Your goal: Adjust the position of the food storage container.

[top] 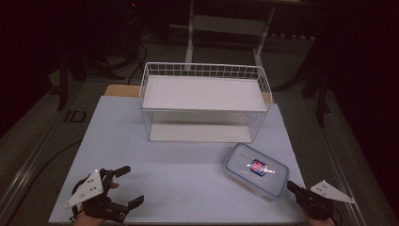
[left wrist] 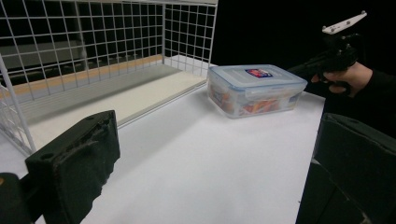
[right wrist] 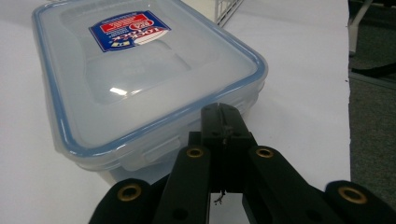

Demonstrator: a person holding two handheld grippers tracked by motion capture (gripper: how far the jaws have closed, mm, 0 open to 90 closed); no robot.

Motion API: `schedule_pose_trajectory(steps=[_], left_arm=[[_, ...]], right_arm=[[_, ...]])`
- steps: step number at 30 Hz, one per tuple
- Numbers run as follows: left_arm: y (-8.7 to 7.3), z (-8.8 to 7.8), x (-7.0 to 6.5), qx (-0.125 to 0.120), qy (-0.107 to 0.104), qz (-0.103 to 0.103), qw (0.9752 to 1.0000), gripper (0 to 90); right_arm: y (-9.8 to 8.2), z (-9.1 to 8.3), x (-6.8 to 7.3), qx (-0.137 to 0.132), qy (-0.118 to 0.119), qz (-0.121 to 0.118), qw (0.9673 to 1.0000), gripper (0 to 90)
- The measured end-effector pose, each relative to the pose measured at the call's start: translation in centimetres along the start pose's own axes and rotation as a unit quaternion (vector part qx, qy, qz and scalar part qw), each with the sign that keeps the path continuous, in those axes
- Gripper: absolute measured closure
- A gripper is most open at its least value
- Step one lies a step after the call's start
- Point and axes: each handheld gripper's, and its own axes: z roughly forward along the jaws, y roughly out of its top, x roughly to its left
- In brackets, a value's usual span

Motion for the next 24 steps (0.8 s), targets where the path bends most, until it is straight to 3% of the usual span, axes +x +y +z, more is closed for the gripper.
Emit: schedule_pose_trajectory(steps=[10,21,24], left_arm=[[0.0,0.2,-0.1,0.001,-0.002,-0.001,1.0,0.3],[-0.2,0.3,-0.1,0.005,-0.006,-0.001,1.0,0.4],[-0.1,0.2,-0.1,0.004,-0.004,0.0,1.0,0.3]], right_arm=[[1.2,1.4,0.2,0.003,0.01,-0.008,0.9999,90.0],[2.9,3.8,1.7,0.002,0.033,-0.026,0.9991,90.0],[2.9,3.8,1.7,0.0,0.035,-0.02,0.9992,90.0]])
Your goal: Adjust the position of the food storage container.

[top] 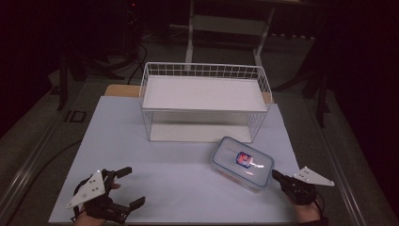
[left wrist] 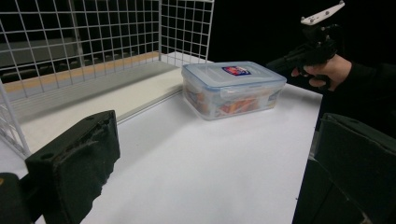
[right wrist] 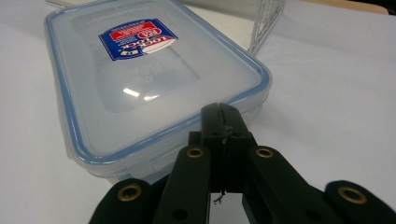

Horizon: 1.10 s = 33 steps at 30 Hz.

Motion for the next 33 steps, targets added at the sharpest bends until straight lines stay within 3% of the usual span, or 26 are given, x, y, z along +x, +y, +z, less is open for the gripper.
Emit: schedule_pose_trajectory(steps=[6,13,26,33], left_arm=[[0.0,0.0,0.1,0.001,0.0,-0.001,1.0,0.3],[-0.1,0.1,0.1,0.001,0.0,-0.002,1.0,0.3],[-0.1,0.1,0.0,0.001,-0.004,-0.002,1.0,0.3],[-0.1,0.1,0.0,0.003,-0.004,-0.002,1.0,0.4]], right_arm=[[-0.6,0.1,-0.4,0.009,-0.01,0.011,0.9998,90.0],[-0.3,0.6,-0.4,0.007,-0.003,0.016,0.9998,90.0],[2.0,3.5,0.3,0.011,0.009,-0.01,0.9998,90.0],[2.8,4.8,0.7,0.011,0.021,-0.009,0.9997,90.0]])
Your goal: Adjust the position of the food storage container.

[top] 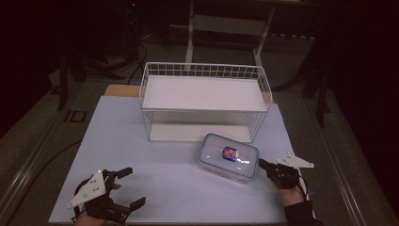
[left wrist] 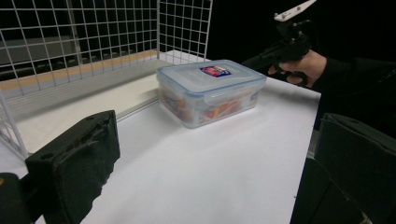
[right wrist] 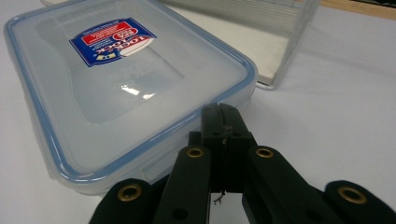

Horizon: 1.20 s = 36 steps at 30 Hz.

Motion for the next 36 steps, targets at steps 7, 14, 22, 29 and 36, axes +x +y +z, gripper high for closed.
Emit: schedule_pose_trajectory(steps=[7,14,22,29,36], left_arm=[[0.0,-0.1,0.0,-0.002,0.001,0.0,1.0,0.3],[0.0,-0.1,0.0,-0.003,0.001,0.002,1.0,0.3],[0.0,-0.1,0.1,0.0,0.002,0.001,1.0,0.3],[0.0,-0.1,0.0,0.001,0.001,0.002,1.0,0.3],[-0.1,0.0,0.1,0.001,-0.001,-0.002,1.0,0.3]], right_arm=[[0.8,0.8,0.3,-0.005,0.01,-0.006,0.9999,90.0],[0.0,0.7,-0.2,0.01,0.001,0.005,0.9999,90.0],[-0.4,2.0,-0.4,0.029,0.004,0.02,0.9994,90.0],[0.4,3.5,0.2,0.034,0.012,0.011,0.9993,90.0],[1.8,5.5,0.8,0.033,0.027,0.011,0.999,90.0]])
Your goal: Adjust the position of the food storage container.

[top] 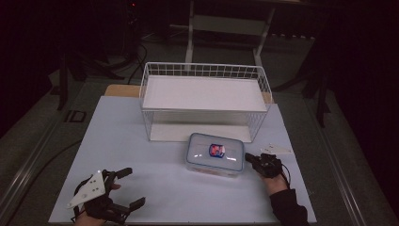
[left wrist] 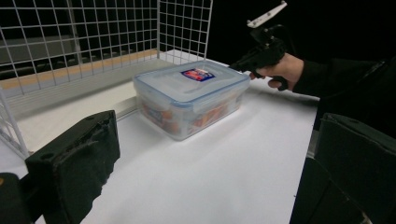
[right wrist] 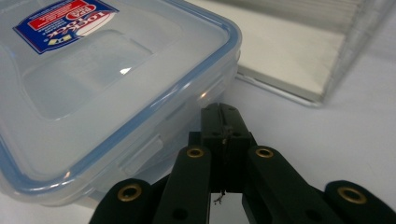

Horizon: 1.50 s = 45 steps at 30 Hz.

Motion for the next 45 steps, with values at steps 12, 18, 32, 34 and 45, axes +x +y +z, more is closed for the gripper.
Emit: schedule_pose_trajectory(steps=[12,18,32,34,45], left_arm=[[-0.1,0.0,0.0,0.002,0.0,-0.002,1.0,0.3],[-0.1,0.1,0.0,0.004,-0.003,-0.002,1.0,0.3],[-0.2,0.1,0.0,0.007,-0.005,-0.003,1.0,0.3],[-0.2,0.1,0.0,0.008,-0.004,-0.003,1.0,0.3],[-0.2,0.4,0.0,0.02,0.003,-0.008,0.9998,0.3]], right_arm=[[1.6,2.5,1.1,-0.003,0.017,-0.002,0.9998,90.0],[2.0,3.5,1.4,-0.003,0.024,0.004,0.9997,90.0],[3.1,5.3,2.5,-0.003,0.034,-0.001,0.9994,90.0],[3.0,5.2,2.4,-0.005,0.034,0.0,0.9994,90.0],[2.5,1.8,2.0,-0.026,0.019,0.002,0.9995,74.8]])
